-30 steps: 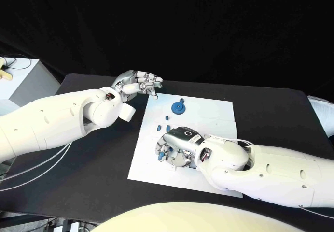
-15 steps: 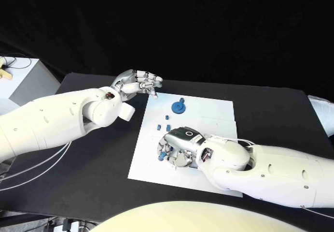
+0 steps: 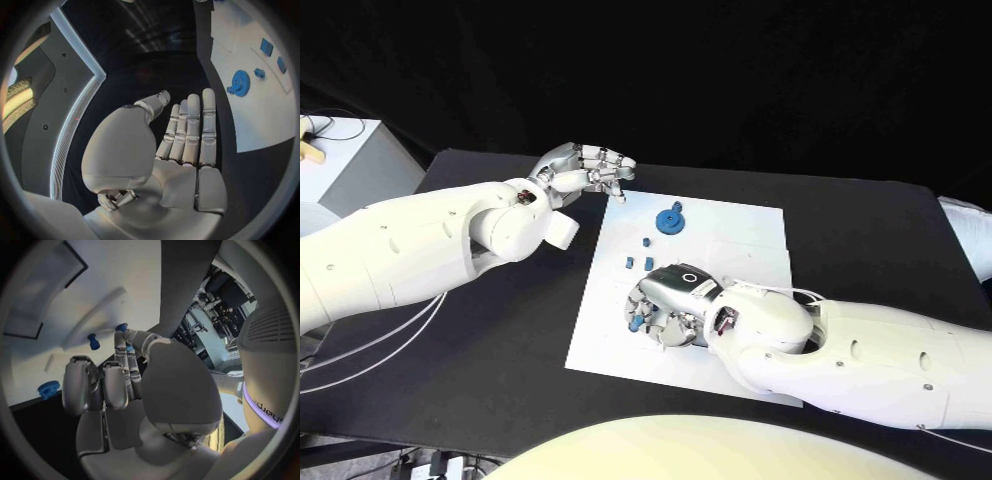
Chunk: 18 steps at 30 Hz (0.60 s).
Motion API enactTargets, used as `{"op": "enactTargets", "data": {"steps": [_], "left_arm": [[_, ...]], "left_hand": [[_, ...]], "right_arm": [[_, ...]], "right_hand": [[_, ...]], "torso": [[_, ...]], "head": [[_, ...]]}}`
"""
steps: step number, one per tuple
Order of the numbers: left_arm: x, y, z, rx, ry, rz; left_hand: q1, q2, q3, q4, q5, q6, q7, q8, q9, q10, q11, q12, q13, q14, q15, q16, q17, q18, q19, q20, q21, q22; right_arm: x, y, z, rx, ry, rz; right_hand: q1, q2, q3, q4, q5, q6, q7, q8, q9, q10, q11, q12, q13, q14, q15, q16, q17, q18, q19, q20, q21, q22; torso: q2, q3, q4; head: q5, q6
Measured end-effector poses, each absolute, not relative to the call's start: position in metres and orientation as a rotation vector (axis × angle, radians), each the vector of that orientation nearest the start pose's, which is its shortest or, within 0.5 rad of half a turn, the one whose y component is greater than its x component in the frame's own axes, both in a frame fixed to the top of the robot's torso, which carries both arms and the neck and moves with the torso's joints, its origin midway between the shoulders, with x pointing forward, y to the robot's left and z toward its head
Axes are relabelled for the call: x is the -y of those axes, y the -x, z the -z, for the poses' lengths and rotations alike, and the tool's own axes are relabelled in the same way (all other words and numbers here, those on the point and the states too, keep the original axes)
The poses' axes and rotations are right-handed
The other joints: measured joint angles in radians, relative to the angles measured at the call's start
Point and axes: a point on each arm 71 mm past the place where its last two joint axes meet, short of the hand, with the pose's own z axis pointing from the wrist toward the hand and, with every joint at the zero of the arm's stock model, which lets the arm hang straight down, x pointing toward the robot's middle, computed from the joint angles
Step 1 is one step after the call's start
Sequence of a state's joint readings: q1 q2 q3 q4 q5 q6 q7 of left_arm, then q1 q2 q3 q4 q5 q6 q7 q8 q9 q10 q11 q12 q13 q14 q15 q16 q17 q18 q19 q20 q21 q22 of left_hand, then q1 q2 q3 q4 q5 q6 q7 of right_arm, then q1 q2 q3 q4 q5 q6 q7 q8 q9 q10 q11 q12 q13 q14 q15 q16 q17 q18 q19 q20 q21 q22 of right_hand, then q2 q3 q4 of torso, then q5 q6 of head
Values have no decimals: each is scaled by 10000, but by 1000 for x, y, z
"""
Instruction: Assemble the parts on the task board
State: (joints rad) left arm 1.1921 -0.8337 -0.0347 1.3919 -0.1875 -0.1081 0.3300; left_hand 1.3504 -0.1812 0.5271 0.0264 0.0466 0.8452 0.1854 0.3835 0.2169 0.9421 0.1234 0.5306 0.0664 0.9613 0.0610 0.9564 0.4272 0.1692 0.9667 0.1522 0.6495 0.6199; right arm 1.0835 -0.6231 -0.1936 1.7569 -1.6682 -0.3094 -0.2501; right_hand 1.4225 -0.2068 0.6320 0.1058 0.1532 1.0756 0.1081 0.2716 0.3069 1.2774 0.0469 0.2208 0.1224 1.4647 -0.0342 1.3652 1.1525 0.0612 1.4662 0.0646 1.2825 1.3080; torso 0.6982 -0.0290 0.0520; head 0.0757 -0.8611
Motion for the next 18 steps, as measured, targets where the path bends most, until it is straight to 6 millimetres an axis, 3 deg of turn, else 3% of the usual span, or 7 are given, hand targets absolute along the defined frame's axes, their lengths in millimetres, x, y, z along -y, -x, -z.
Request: {"op": "enactTargets", "data": {"steps": [3,6,8,10,16,18], "left_arm": [[-232,-506,190,-15866,9275,15308],[-232,-506,190,-15868,9276,15306],[-232,-506,190,-15869,9276,15305],[-232,-506,190,-15872,9276,15303],[-231,-506,190,-15889,9270,15315],[-231,-506,190,-15899,9269,15314]], "left_hand": [[0,0,0,0,0,0,0,0,0,0,0,0,0,0,0,0,0,0,0,0,0,0],[0,0,0,0,0,0,0,0,0,0,0,0,0,0,0,0,0,1,0,0,0,0],[0,0,0,0,0,0,0,0,0,0,0,0,0,0,0,0,-1,0,0,0,0,0],[0,0,0,0,0,0,0,0,-3,0,0,0,0,-22,22,0,2,0,0,0,0,2],[0,0,0,0,0,0,0,0,-12,0,0,0,0,-37,37,0,9,0,0,0,0,8],[0,0,0,0,0,0,0,0,-12,0,0,-41,0,-38,37,35,9,0,0,0,0,8]], "right_arm": [[38,-357,251,-17646,5114,-9137],[37,-357,252,-17651,5168,-9131],[37,-358,253,-17663,5202,-9123],[36,-358,254,-17666,5223,-9112],[37,-359,257,-17718,5248,-9061],[38,-358,258,-17770,5226,-9030]], "right_hand": [[-6,6,9,-50,-12,-10,10,0,1,-9,-12,-93,19,0,0,-117,-119,1,0,0,-125,1],[-193,83,-27,-195,-101,-207,175,1,4,-228,63,-239,25,-1,0,-117,-178,0,0,0,-349,1],[-283,14,-58,-273,-97,-405,209,37,709,-357,190,-372,5,40,41,-235,-339,1,0,0,-610,1],[-351,-27,-88,-302,-80,-479,279,58,970,-477,278,-472,-20,-16,96,-374,-559,1,-7,33,-903,1],[-920,-395,-462,-259,-23,-867,344,-305,880,-1158,315,-653,-165,-182,328,-751,-1176,1,-56,203,-1804,0],[-905,-494,-548,-265,-23,-882,333,-383,841,-1296,350,-672,-187,-311,336,-894,-1421,162,-123,270,-2130,0]], "torso": [[0,3,0],[0,5,-3],[0,5,-4],[0,4,-6],[1,11,-6],[1,12,-6]], "head": [[3,21],[3,36],[3,48],[-1,61],[-9,84],[-10,91]]}}
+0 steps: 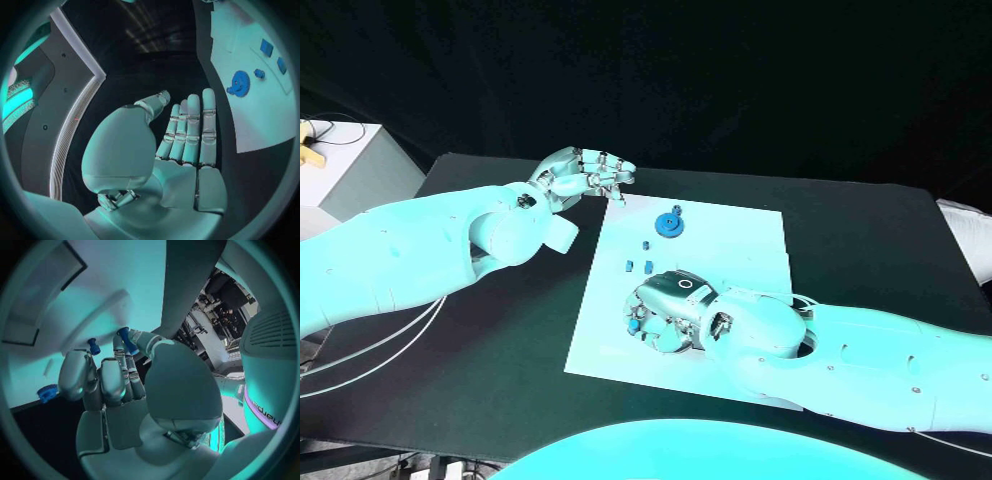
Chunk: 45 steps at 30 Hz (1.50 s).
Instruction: Assemble the parts on the task board
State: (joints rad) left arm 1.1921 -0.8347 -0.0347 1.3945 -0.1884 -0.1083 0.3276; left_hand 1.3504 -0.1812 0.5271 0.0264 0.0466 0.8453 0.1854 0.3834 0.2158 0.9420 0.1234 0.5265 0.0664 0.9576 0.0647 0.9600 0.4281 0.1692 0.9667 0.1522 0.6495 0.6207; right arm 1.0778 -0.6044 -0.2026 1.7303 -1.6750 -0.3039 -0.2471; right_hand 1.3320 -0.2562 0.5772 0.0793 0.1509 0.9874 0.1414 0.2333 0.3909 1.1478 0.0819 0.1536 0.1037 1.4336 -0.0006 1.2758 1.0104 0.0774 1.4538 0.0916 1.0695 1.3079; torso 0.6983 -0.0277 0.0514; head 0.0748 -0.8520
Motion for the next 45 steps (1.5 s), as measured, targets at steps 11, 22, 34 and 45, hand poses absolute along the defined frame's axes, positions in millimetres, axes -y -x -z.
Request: {"op": "enactTargets", "data": {"steps": [11,22,34,45], "left_arm": [[-232,-506,191,-15952,9278,15244],[-233,-506,191,-16011,9261,15207],[-235,-505,191,-16030,9252,15186],[-238,-504,196,-16021,9328,15128]], "left_hand": [[0,0,0,0,0,0,0,0,0,0,0,-1,0,0,0,0,-1,0,0,0,0,0],[0,0,-41,41,0,36,37,0,-8,0,0,-1,0,1,0,-1,14,0,-38,37,0,7],[0,0,-41,41,0,36,36,0,-7,0,0,-1,0,0,0,-3,12,0,-37,37,0,6],[0,0,-41,40,0,36,36,0,-6,0,0,-1,0,1,0,-3,11,0,-37,37,0,6]], "right_arm": [[43,-359,258,-17677,4860,-8828],[55,-361,252,-17125,4015,-8856],[125,-386,224,-17319,1295,-9314],[219,-402,212,-18404,-2632,-9559]], "right_hand": [[254,-41,-1280,-74,0,-461,22,-605,-236,-1473,218,399,-186,-1163,207,-794,-1812,311,-788,260,-2550,-1],[1397,462,-3560,754,116,-863,2,-1190,-527,-2750,355,1828,-146,-1660,341,-768,-2788,469,-1024,338,-3675,-2],[1740,611,-2610,1506,-142,-244,292,-1169,-764,-1143,165,2362,-393,-293,105,317,-1034,280,38,141,-762,-4],[1110,6,-2697,1765,323,499,-202,-643,-646,919,-417,5228,2357,311,-375,1452,1636,-242,123,-276,2575,-5]], "torso": [[-2,3,0],[-4,-2,-3],[-23,-3,-17],[-100,23,-103]], "head": [[-19,54],[-59,99],[-375,352],[-936,553]]}}
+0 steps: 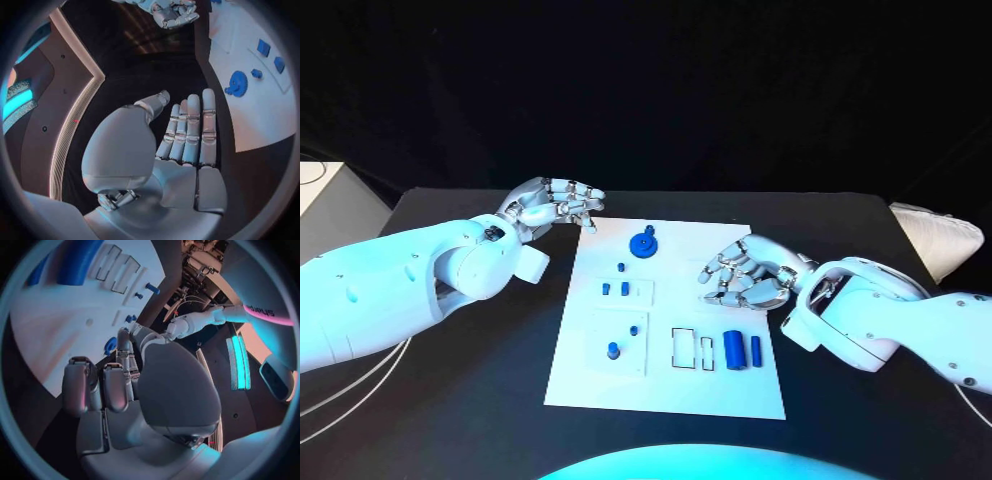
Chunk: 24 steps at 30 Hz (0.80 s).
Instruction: Assemble the parts on the task board
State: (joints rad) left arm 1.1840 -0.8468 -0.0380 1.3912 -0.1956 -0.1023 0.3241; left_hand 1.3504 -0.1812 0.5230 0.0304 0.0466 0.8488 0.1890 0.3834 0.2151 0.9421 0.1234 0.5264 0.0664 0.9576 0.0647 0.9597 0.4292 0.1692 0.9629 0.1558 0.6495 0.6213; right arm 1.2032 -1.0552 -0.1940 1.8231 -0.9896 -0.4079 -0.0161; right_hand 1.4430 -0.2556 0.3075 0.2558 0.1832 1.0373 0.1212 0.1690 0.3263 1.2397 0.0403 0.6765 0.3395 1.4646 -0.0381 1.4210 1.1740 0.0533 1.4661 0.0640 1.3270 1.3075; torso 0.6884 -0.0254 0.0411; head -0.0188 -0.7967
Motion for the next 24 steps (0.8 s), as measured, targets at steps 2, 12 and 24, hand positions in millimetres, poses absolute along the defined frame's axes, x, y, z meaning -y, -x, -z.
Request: {"op": "enactTargets", "data": {"steps": [2,12,24], "left_arm": [[-238,-503,197,-16030,9352,15126],[-235,-497,203,-16132,9419,15224],[-236,-494,203,-16133,9437,15257]], "left_hand": [[0,0,0,0,0,0,0,0,0,0,0,0,0,0,0,0,0,0,0,0,0,0],[0,0,0,0,0,0,0,0,-9,0,0,0,10,0,0,0,10,0,0,0,0,-1],[0,0,0,-1,0,0,0,0,-8,0,0,-38,9,0,0,0,18,0,0,0,0,-1]], "right_arm": [[232,-400,212,-18544,-3056,-9390],[263,-380,221,-19431,-3803,-8423],[267,-357,240,-20163,-3606,-7092]], "right_hand": [[-234,98,-336,171,160,-9,-22,161,91,144,-1,3220,3996,0,0,278,683,-2,-33,-33,171,0],[-614,346,-1023,288,222,-159,-37,474,253,1588,-88,7022,9348,0,1,837,1344,-1,-34,-32,452,0],[-1261,677,-2551,360,240,-61,-132,936,381,2233,-123,8045,9687,0,1,1166,1343,-118,-34,-32,690,-1]], "torso": [[-16,13,-10],[-84,51,-58],[-127,57,-91]], "head": [[-92,-24],[-407,-83],[-471,-198]]}}
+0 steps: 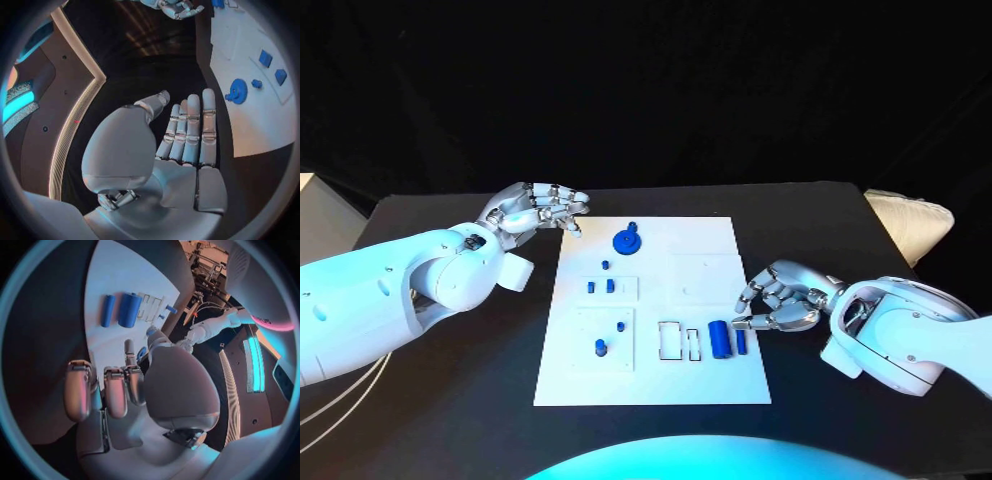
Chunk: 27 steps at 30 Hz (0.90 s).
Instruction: Assemble the parts on the task board
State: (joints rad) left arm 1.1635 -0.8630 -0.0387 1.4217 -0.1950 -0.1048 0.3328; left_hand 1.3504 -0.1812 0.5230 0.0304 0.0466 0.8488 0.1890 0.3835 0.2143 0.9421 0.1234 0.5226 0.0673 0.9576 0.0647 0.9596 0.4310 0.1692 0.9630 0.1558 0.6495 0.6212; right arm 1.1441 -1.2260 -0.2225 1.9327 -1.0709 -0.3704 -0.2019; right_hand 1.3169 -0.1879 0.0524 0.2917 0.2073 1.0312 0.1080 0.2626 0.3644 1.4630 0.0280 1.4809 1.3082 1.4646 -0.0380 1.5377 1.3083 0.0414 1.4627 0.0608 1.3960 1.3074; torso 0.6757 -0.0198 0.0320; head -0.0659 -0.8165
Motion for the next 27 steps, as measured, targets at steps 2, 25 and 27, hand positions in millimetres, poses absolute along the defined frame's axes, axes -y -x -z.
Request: {"op": "enactTargets", "data": {"steps": [2,25,27], "left_arm": [[-236,-494,204,-16137,9436,15268],[-239,-492,203,-16088,9445,15237],[-239,-492,203,-16086,9448,15231]], "left_hand": [[0,0,0,0,0,0,0,0,0,0,0,0,0,0,0,0,2,0,0,0,0,0],[-46,-46,-42,43,0,0,0,0,-18,0,0,-48,-1,0,0,38,10,0,-35,34,0,-1],[-46,-46,-42,43,0,0,0,0,-18,0,0,-48,-1,0,0,38,10,0,-34,34,0,-1]], "right_arm": [[266,-354,242,-20222,-3519,-6915],[246,-347,262,-20610,-2103,-5538],[243,-346,264,-20648,-2017,-5535]], "right_hand": [[-55,55,-321,4,-2,0,0,59,17,0,0,41,0,0,0,0,0,-1,0,0,0,0],[-629,472,-1628,21,271,-54,-53,391,88,21,-21,391,-3,37,-36,252,-4,1,0,2,425,7],[-627,473,-1670,36,271,-30,-76,391,88,36,-36,391,-4,37,-36,291,-4,1,-1,2,476,7]], "torso": [[6,-6,0],[11,-8,-9],[11,-7,-5]], "head": [[-19,1],[51,-135],[56,-134]]}}
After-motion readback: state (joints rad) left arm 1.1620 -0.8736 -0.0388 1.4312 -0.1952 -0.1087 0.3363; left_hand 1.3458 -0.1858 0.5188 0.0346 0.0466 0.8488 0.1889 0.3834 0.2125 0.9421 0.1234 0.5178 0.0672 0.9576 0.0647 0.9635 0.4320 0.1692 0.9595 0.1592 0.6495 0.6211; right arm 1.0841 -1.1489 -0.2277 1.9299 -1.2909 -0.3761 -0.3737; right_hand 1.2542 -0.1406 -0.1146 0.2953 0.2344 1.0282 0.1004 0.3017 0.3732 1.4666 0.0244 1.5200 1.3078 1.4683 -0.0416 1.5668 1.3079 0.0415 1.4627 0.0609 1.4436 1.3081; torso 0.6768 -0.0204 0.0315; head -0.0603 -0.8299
